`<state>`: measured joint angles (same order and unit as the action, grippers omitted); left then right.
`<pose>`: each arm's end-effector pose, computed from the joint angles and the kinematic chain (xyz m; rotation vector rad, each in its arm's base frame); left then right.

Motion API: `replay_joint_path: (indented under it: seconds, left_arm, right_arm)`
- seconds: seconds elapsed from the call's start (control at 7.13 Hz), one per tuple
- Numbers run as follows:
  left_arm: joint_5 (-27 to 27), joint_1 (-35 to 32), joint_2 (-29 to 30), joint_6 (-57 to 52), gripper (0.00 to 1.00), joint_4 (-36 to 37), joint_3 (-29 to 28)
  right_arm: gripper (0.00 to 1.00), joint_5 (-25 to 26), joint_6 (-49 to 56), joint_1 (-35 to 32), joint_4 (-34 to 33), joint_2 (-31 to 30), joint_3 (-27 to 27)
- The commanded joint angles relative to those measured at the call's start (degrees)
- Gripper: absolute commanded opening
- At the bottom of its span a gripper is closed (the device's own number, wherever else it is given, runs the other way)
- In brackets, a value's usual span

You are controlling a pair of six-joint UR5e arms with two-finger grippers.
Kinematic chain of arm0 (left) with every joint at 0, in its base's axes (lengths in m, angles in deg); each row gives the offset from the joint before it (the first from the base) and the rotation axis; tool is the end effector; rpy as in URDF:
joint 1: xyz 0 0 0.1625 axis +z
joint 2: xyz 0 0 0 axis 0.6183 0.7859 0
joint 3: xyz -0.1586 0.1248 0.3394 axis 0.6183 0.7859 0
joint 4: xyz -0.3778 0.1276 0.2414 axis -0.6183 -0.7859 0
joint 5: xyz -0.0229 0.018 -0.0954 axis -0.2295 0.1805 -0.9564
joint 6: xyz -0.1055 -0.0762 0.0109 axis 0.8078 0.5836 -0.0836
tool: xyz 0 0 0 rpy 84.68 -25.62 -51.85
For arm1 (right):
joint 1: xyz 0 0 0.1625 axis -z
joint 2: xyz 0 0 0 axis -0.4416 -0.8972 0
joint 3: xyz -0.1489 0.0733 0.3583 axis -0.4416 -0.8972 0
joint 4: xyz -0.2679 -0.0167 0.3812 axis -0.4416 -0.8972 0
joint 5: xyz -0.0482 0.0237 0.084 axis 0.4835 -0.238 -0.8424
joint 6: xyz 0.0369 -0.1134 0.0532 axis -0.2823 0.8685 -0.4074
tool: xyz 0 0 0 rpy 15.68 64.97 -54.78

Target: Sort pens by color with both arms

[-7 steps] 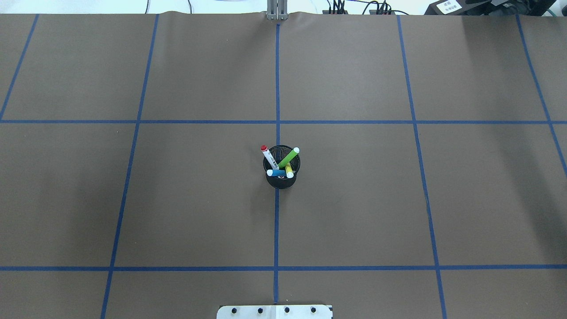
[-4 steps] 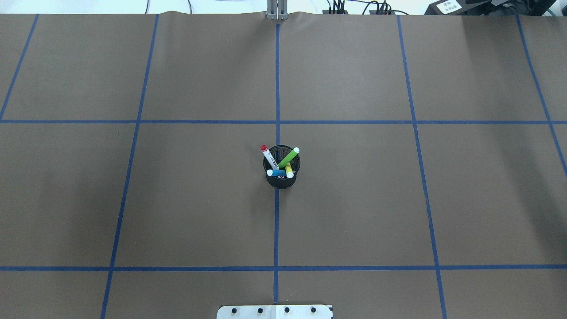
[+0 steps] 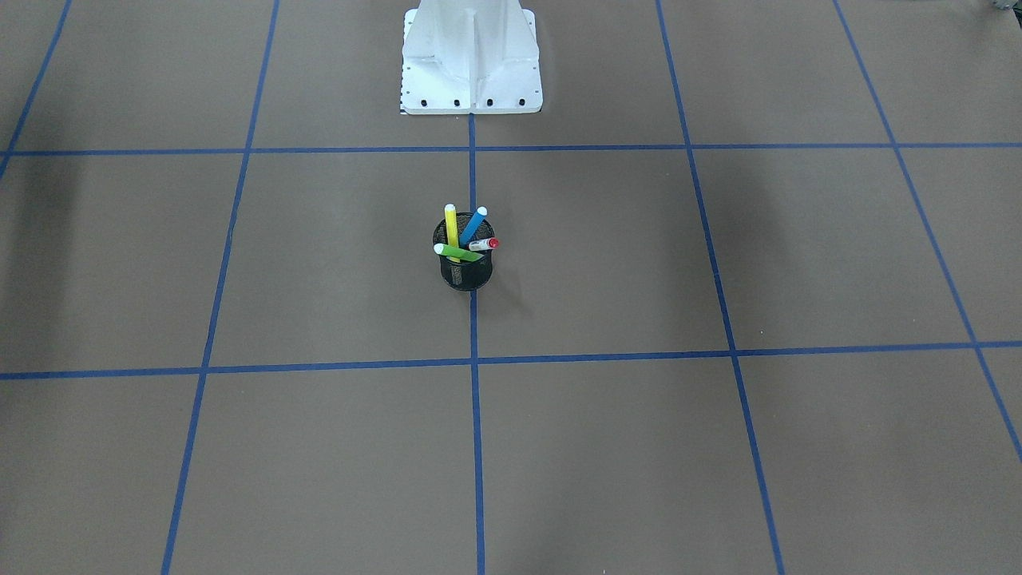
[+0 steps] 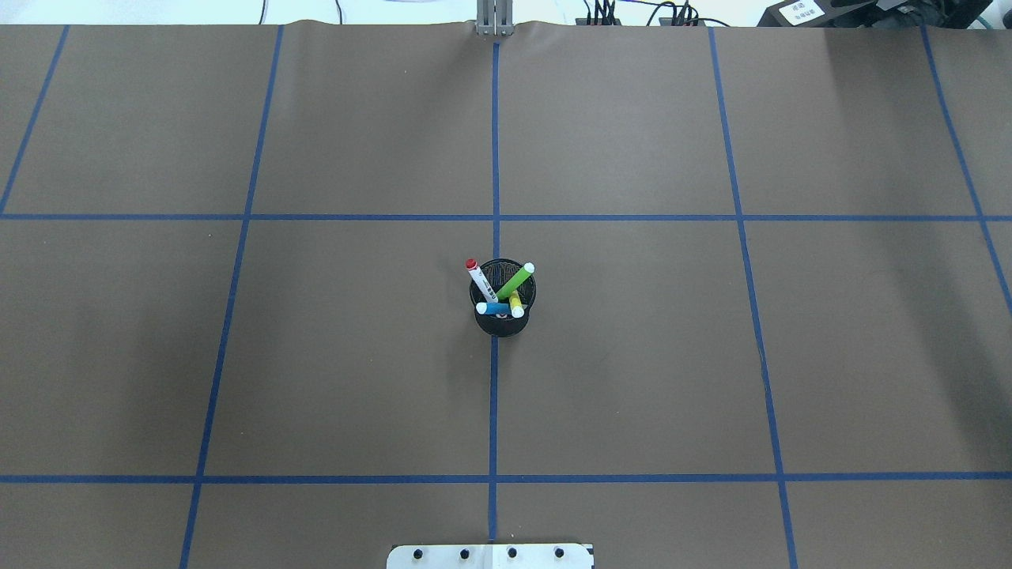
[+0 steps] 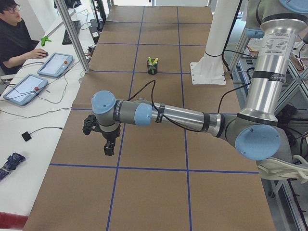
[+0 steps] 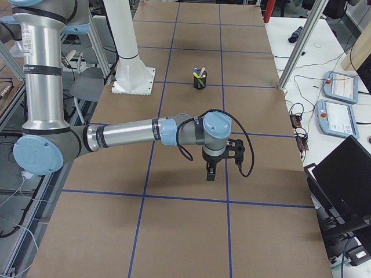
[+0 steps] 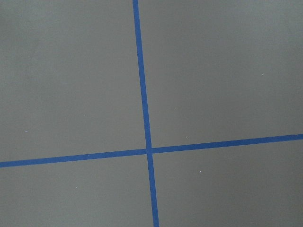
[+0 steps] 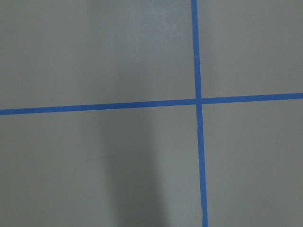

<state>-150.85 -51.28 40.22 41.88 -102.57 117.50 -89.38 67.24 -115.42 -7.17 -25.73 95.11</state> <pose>-0.0366 -0.6155 0.5513 0.1180 0.7709 0.0599 0.0281 -0.5398 0.5514 0.0197 -0.8494 0.0701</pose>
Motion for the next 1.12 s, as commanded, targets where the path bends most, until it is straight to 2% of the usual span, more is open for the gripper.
replay_joint_path:
  seconds: [0.0, 0.14, 0.28, 0.42, 0.56, 0.7, 0.98]
  left_arm:
    - [0.0, 0.0, 0.09, 0.05, 1.0, 0.0, 0.01]
    - [0.0, 0.0, 0.09, 0.05, 1.0, 0.0, 0.02]
    - [0.0, 0.0, 0.18, 0.05, 1.0, 0.0, 0.1]
    - [0.0, 0.0, 0.18, 0.05, 1.0, 0.0, 0.19]
    - [0.0, 0.0, 0.18, 0.23, 1.0, 0.0, 0.19]
    - [-0.09, 0.09, 0.18, 1.62, 1.0, 0.0, 0.28]
    - [-0.09, 0.09, 0.01, 1.9, 1.0, -0.09, 0.37]
  right_arm:
    - [1.0, -0.37, -0.67, 0.35, -0.5, 1.31, 0.09]
    - [1.0, -0.46, -4.42, 2.53, -2.42, 3.93, 0.52]
    - [1.0, -0.64, -10.72, 4.29, -8.62, 9.18, 0.88]
    - [1.0, -0.64, -11.83, 8.05, -12.77, 12.97, 3.49]
    - [1.0, -0.38, -20.02, 11.91, -16.46, 18.49, 4.56]
    - [1.0, -0.29, -28.11, 16.13, -16.68, 21.85, 6.92]
    - [1.0, -0.55, -42.51, 24.82, -16.59, 27.39, 7.65]
